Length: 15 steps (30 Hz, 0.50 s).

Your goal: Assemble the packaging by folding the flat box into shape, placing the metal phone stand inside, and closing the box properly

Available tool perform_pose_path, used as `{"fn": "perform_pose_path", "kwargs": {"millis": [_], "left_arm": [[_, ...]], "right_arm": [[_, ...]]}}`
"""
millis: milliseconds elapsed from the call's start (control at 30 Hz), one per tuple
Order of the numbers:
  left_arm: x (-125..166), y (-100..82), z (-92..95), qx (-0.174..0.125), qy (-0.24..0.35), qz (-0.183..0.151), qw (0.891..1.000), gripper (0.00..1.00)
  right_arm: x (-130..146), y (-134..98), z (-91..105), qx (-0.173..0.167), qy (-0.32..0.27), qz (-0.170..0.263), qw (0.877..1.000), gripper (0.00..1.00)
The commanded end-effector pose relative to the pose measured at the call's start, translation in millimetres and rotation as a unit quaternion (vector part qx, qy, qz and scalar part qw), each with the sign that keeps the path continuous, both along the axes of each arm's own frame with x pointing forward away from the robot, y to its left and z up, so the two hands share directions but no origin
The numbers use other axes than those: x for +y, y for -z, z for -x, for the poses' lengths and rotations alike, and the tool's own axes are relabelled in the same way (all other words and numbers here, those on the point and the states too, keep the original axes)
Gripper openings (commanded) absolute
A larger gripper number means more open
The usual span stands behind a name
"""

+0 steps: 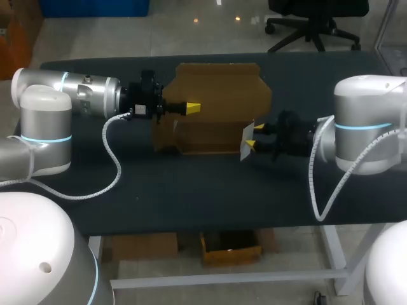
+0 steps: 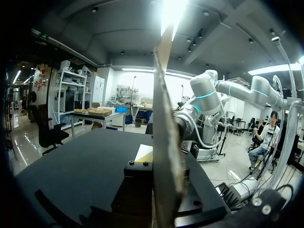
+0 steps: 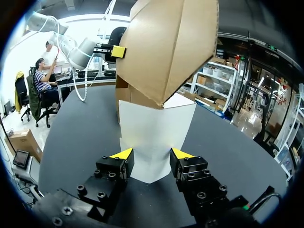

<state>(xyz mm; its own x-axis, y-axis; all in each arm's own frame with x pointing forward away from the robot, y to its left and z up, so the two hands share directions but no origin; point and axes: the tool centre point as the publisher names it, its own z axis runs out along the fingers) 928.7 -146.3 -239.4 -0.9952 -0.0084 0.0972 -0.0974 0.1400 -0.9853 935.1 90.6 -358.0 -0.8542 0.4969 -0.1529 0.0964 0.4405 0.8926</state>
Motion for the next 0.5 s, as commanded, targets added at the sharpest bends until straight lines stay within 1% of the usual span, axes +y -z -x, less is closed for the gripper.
{"fn": "perform_pose_path", "kwargs": {"millis": [33, 267, 500], "left_arm": [[-0.8, 4.4, -0.1, 0.000, 0.001, 0.001, 1.000, 0.00], [-0.8, 4.4, -0.1, 0.000, 0.001, 0.001, 1.000, 0.00], [-0.8, 4.4, -0.1, 0.000, 0.001, 0.001, 1.000, 0.00]], "right_arm": [[4.7, 1.3, 3.4, -0.008, 0.017, -0.001, 1.000, 0.47], [4.7, 0.9, 2.6, -0.007, 0.034, 0.005, 0.999, 0.46], [4.8, 2.0, 1.0, -0.004, 0.055, -0.005, 0.998, 0.46]]}}
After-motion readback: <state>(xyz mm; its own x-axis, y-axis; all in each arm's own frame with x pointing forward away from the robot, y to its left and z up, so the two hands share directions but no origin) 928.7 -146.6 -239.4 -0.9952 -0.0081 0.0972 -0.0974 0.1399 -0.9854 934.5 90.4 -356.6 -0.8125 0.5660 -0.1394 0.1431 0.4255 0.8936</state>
